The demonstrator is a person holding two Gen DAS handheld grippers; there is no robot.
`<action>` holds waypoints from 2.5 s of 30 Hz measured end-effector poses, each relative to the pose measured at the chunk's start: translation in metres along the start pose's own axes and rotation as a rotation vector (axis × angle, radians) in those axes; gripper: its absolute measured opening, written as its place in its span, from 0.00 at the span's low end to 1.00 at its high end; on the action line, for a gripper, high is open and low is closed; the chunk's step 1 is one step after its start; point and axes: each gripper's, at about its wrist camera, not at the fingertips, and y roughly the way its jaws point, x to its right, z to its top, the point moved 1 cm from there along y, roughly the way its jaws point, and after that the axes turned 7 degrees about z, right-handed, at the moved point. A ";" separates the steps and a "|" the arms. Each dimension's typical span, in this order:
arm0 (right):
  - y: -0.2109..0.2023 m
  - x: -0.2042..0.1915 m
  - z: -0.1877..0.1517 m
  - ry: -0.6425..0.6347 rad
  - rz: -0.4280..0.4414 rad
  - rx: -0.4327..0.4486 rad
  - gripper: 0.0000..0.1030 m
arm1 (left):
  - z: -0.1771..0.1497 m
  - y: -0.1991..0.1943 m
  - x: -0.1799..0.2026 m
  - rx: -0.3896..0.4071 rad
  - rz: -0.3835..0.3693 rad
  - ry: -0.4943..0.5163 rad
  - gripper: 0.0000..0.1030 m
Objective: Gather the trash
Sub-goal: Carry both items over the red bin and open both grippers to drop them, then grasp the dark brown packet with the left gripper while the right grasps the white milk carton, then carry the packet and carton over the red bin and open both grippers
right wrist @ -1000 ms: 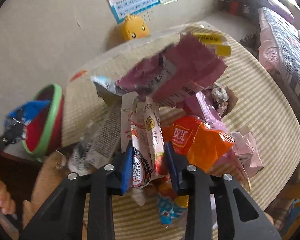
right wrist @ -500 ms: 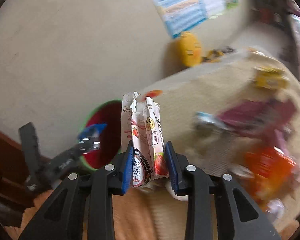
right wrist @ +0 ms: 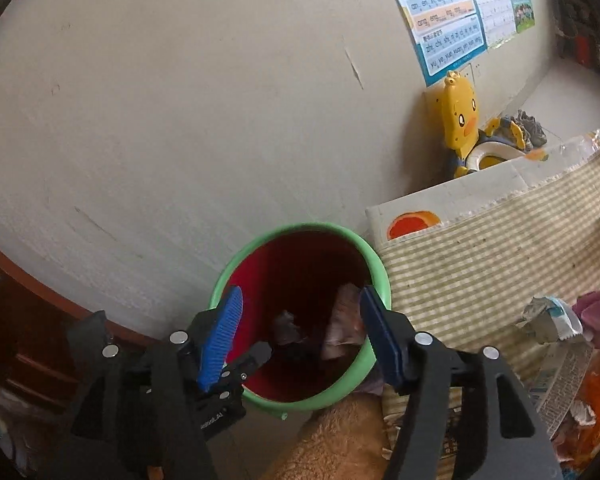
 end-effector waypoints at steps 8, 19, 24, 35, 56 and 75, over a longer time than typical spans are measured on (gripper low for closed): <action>-0.075 0.042 -0.023 0.016 -0.136 0.105 0.58 | -0.004 -0.011 0.041 0.016 -0.104 0.152 0.59; -0.173 0.120 -0.111 0.229 -0.353 0.224 0.58 | -0.080 0.013 0.154 -0.128 -0.189 0.731 0.59; -0.188 0.132 -0.122 0.288 -0.326 0.256 0.58 | -0.095 0.035 0.173 -0.202 -0.159 0.834 0.60; -0.187 0.130 -0.130 0.308 -0.258 0.245 0.58 | -0.099 0.058 0.180 -0.281 -0.080 0.861 0.70; -0.178 0.136 -0.135 0.343 -0.248 0.210 0.58 | -0.075 0.030 0.159 -0.213 -0.161 0.611 0.46; -0.091 0.119 -0.104 0.235 -0.251 -0.017 0.58 | -0.049 -0.018 0.102 -0.120 -0.250 0.226 0.46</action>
